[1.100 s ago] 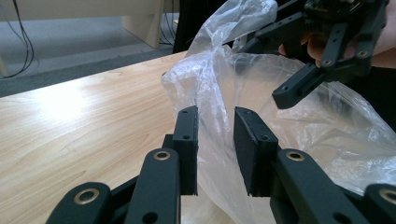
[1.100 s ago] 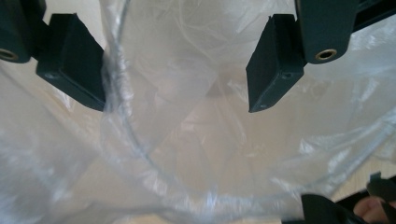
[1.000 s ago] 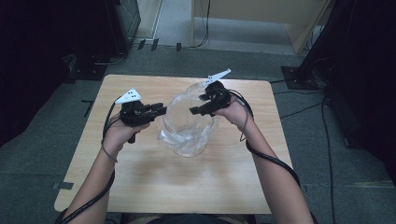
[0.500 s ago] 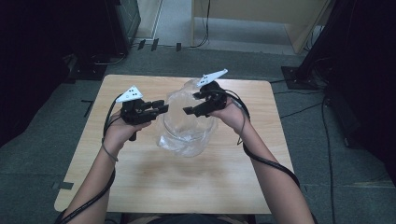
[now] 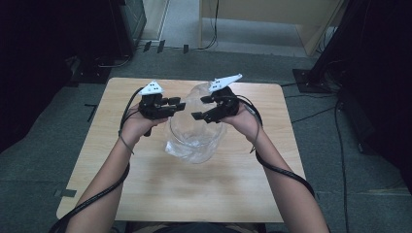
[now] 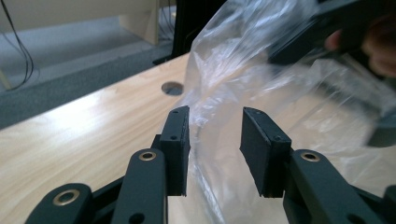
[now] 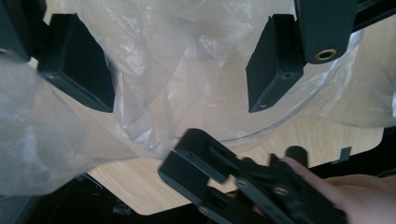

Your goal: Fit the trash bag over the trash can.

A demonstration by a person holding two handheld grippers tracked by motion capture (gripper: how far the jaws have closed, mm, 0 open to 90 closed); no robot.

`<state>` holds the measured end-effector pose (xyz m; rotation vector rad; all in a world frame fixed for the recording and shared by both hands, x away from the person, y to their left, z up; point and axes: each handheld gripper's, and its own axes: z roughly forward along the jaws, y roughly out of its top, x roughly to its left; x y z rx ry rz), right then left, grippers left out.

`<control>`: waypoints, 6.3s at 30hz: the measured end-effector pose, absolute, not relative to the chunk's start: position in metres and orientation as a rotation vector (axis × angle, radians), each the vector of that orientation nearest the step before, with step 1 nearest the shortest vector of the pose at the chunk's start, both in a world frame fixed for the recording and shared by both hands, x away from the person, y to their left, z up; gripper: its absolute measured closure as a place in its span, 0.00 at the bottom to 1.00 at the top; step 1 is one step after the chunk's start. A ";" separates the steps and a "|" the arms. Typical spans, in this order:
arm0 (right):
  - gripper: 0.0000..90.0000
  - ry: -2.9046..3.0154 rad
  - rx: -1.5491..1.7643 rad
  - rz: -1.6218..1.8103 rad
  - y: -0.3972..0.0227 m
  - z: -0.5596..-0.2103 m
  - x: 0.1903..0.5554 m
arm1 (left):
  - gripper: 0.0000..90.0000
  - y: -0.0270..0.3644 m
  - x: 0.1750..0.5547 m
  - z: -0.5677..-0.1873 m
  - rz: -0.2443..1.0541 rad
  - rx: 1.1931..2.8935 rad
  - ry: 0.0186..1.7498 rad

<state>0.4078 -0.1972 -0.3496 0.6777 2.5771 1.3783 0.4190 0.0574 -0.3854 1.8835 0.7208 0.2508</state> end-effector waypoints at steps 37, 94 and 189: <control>0.20 2.587 0.888 1.388 -0.237 -0.409 0.407 | 0.64 0.075 0.413 -0.406 0.169 1.836 0.744; 1.00 2.486 1.123 1.284 -0.263 -0.404 0.434 | 0.72 0.106 0.390 -0.399 0.164 1.822 0.760; 0.32 2.418 0.986 1.366 -0.327 -0.384 0.362 | 0.40 0.152 0.355 -0.397 0.237 1.928 0.774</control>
